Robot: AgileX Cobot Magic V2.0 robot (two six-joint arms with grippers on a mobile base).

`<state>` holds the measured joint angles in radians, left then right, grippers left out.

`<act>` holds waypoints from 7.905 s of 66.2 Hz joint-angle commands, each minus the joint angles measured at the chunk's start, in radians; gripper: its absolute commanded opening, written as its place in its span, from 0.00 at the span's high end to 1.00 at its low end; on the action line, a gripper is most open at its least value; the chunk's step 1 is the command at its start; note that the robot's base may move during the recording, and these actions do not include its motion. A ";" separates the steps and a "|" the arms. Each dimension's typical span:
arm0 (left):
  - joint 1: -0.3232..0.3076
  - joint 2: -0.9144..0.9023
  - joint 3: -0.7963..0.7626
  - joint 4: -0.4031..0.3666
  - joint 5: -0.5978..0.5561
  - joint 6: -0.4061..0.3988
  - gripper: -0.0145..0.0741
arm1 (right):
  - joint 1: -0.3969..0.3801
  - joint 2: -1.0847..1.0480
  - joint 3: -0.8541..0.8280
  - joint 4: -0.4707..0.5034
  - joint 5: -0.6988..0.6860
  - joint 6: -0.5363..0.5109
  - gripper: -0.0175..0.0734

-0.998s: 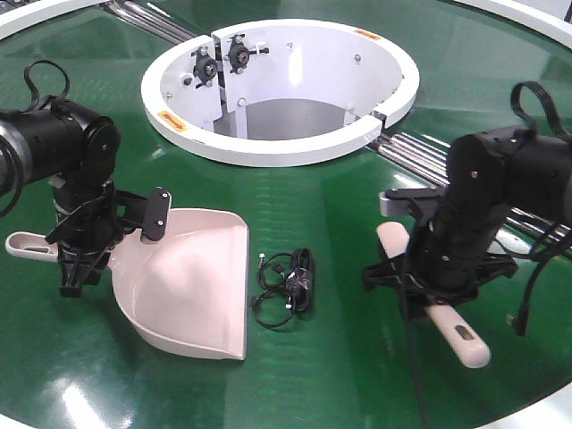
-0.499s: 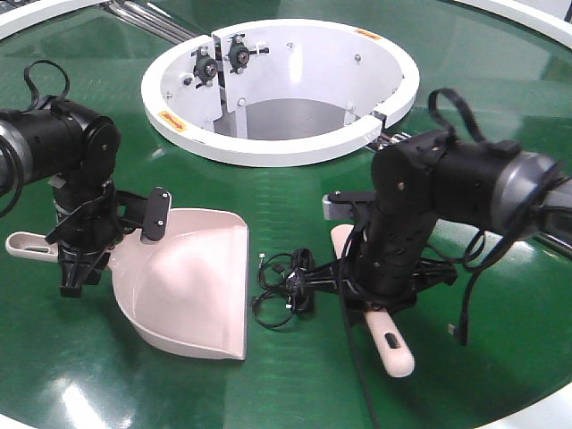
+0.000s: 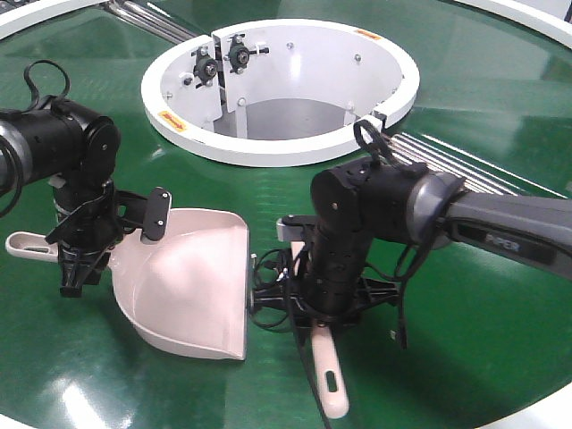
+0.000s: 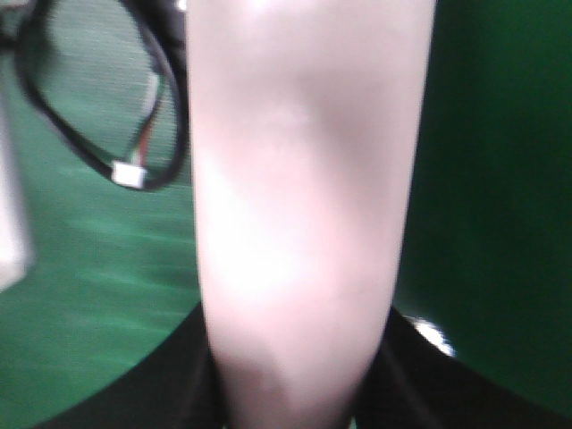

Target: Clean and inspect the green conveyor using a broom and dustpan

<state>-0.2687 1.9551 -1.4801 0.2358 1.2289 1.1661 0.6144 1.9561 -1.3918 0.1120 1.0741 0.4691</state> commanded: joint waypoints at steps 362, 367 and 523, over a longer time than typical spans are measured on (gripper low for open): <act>0.007 -0.158 -0.025 -0.179 0.017 -0.283 0.24 | -0.424 -0.429 0.301 -0.188 -0.153 -0.469 0.22; 0.007 -0.201 -0.025 -0.218 0.018 -0.283 0.24 | -0.424 -0.464 0.280 -0.189 -0.151 -0.464 0.22; 0.007 -1.664 1.261 -0.548 -1.211 -0.701 0.84 | -0.424 -1.785 1.156 -0.153 -0.965 -0.469 0.82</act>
<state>-0.2624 0.2872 -0.1831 -0.2988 0.0952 0.4740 0.1990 0.1624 -0.2101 -0.0418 0.1874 0.0000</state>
